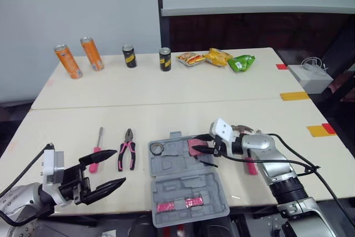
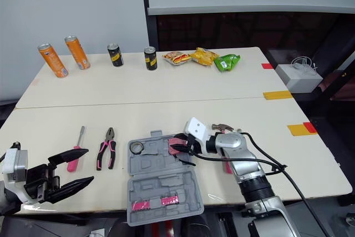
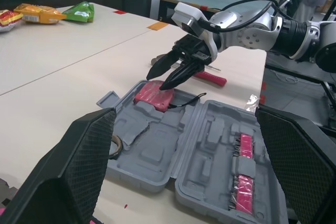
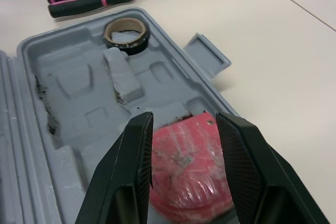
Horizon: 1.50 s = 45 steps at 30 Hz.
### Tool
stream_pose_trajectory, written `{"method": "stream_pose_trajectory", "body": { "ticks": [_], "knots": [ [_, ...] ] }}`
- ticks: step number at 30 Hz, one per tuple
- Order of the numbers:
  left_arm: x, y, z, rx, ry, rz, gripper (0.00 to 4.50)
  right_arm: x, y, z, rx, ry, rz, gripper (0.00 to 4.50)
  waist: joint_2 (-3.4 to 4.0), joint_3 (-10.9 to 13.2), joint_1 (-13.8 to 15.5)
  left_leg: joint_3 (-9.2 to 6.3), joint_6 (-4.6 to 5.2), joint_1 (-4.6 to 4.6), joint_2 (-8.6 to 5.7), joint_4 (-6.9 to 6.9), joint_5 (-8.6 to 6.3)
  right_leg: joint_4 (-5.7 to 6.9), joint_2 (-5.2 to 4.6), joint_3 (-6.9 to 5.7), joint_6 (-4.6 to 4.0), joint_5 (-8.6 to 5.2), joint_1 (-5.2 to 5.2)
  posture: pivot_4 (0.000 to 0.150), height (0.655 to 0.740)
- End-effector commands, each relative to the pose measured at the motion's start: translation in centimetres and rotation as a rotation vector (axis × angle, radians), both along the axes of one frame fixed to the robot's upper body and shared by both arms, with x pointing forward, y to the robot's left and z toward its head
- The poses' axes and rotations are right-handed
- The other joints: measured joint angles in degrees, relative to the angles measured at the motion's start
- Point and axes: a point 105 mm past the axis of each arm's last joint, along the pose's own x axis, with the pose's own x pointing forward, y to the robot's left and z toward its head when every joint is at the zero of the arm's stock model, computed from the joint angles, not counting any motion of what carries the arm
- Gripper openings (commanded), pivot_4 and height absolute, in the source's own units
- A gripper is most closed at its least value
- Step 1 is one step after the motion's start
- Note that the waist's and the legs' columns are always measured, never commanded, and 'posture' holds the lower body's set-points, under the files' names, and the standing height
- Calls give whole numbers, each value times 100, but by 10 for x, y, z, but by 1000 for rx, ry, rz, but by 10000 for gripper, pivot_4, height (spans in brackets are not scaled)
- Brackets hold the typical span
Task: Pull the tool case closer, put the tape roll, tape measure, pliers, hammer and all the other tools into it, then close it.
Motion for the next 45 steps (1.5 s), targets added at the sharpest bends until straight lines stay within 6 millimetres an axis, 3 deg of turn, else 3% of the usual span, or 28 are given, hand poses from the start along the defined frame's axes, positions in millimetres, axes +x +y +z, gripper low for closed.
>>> {"method": "stream_pose_trajectory", "body": {
  "ticks": [1, 6, 9, 12, 17, 19, 21, 23, 28, 31, 33, 39, 45],
  "knots": [
    [0, -3, 10, -3, -42, -8, 45000, 1, -5, 2, 35, -48, -43, 19600, 0, 0, 4, 0, 0, 0, 0, -1, 0, 0, 0, 0, 0, 0, 0, 1500, 7400],
    [1, -4, 9, -8, -43, -3, 45000, -1, -8, -37, -40, 30, -104, 19600, -4, -4, -11, 2, 0, 1, 0, -1, 0, -3, 0, 2, 0, 0, 2, 1500, 7400],
    [2, -4, 9, -9, -46, 1, 45000, -9, -18, -81, -161, 196, -176, 19600, -21, -31, -7, 1, 0, 11, 0, -4, 0, -3, 0, 1, 1, -1, 22, 1500, 7400],
    [3, -4, 9, -10, -50, 9, 45000, -24, -22, -111, -234, 317, -183, 19600, -37, -72, 1, 1, -1, 55, -1, -4, 0, -4, 0, 3, 4, -3, 46, 1500, 7400],
    [5, -7, 11, -14, -56, 20, 45000, -32, -22, -128, -252, 378, -212, 19600, -74, -120, 4, -13, -21, 201, -8, -21, -15, -23, 0, 4, 65, -52, 171, 1500, 7400],
    [6, -8, 11, -17, -54, 29, 45000, -23, -17, -115, -178, 273, -212, 19600, -86, -128, 0, -28, -23, 234, -21, -32, -17, -40, 0, 5, 65, -52, 206, 1500, 7400],
    [8, -10, 11, -24, -54, 51, 45000, -15, 2, -70, 141, 139, -182, 19600, -103, -134, 15, -48, -26, 258, -37, -45, -20, -51, 0, 6, 66, -52, 225, 1500, 7400],
    [9, -11, 10, -41, -48, 71, 45000, -15, 5, -31, 367, 43, -153, 19600, -91, -121, 15, -60, -28, 244, -45, -69, -21, -73, 0, 2, 67, -53, 217, 1500, 7400],
    [14, -10, 6, -81, -25, 146, 45000, -19, -10, 14, 474, -115, -167, 19600, -31, -94, -35, -50, -20, 38, -48, -69, -16, -84, 2, 9, 15, -2, 51, 1500, 7400],
    [16, -7, 1, -99, 1, 194, 45000, -29, -18, 25, 471, -151, -145, 19600, -35, -96, -17, -66, 1, -34, -9, -55, -9, -79, 40, -10, 15, -1, 2, 1500, 7400],
    [16, -4, -4, -100, 13, 219, 45000, -36, -23, 28, 461, -145, -134, 19600, -35, -96, -6, -70, -14, -31, 19, -60, -21, -89, 67, -22, 7, -7, 8, 1500, 7400],
    [6, 15, -25, -89, 68, 293, 45000, -63, -64, 21, 340, -118, -149, 19600, -12, -78, 1, -64, -53, -12, 32, -61, -44, -104, 82, -19, -4, -27, 19, 1500, 7400],
    [-24, 56, -61, -50, 181, 428, 45000, -115, -138, 11, 239, -89, -281, 37981, -17, -71, 17, -60, -56, -2, 29, -65, -58, -121, 78, -13, 13, -37, 34, 1500, 7400]
  ]
}}
